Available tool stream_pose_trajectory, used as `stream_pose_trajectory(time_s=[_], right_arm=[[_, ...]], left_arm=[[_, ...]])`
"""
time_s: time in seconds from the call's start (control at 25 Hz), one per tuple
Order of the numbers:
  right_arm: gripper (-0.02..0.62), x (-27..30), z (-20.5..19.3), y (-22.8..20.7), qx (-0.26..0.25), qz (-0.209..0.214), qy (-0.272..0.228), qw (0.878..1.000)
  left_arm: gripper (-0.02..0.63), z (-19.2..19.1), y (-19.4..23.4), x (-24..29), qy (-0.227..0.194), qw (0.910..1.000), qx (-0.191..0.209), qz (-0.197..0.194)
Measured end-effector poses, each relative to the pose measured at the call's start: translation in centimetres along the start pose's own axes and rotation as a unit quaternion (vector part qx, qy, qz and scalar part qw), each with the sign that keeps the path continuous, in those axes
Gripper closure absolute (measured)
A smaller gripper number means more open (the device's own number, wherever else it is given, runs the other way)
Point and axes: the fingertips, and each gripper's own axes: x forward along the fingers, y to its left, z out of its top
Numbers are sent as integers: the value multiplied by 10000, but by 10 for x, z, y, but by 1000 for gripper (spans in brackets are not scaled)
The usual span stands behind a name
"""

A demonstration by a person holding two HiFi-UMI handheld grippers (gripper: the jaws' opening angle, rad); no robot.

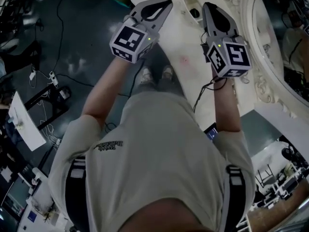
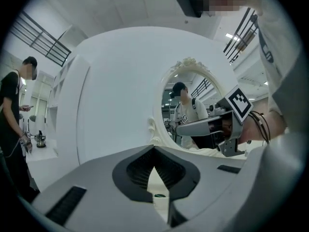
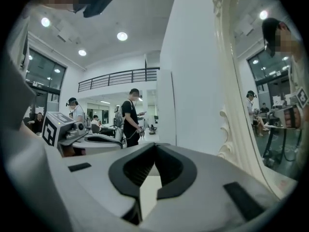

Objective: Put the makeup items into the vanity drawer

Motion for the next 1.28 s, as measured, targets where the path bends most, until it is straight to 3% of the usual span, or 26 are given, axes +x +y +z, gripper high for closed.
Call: stream_pose_trajectory(time_s=[0.36, 0.52, 0.84, 0.96, 1.12, 1.28], right_arm=[[589, -50, 47, 60, 104, 494, -706, 9962], [589, -65, 48, 81, 12, 681, -654, 9955], [589, -82, 25, 105, 111, 879, -421, 9952], [589, -84, 22, 110, 248, 932, -375, 9946], [589, -88, 27, 117, 362, 994, -433, 9934], [591, -87, 28, 119, 379, 982, -453, 9934]], left_arm=[[594, 53, -29, -67, -460, 9986, 247, 120], [594, 64, -39, -89, -434, 9973, 547, 235], [594, 58, -47, -121, -436, 9984, 96, 352], [595, 69, -47, -132, -612, 9964, 295, 506], [595, 77, -60, -137, -687, 9953, 553, 387], [595, 72, -64, -137, -654, 9969, 302, 317]])
